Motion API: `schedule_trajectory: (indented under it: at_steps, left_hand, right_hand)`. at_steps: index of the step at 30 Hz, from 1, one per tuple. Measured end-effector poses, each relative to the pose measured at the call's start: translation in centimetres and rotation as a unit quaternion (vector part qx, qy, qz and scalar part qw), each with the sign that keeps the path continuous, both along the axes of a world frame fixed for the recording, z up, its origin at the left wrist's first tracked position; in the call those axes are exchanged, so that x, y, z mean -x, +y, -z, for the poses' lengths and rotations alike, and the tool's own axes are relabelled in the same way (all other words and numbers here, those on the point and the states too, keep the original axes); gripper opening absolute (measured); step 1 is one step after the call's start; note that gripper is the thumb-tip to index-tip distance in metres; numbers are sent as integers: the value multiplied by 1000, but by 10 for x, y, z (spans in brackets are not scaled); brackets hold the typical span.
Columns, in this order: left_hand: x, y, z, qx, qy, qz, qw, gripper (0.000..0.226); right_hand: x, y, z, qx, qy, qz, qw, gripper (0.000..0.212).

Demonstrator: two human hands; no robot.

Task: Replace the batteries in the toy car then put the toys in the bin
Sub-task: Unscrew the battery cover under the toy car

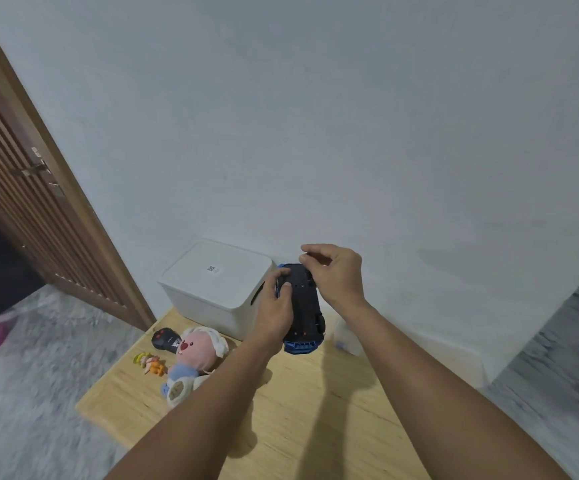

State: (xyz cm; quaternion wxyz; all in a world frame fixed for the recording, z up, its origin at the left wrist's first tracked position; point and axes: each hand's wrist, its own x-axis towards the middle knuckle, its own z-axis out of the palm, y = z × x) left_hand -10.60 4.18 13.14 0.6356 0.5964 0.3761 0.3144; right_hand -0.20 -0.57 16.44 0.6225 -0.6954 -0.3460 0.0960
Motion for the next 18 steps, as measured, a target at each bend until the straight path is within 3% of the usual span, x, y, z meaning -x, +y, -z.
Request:
schedule_trajectory:
  at_steps: [7,18]
  left_hand:
    - [-1,2,2,-6,-14,-17,1000,25]
    - [-1,4,3,0,-9,-26,1000,26]
  right_hand:
    - [0,-1,1,1,-23,12,1000,10]
    - [1,-2,2,3,-29,25,999,19]
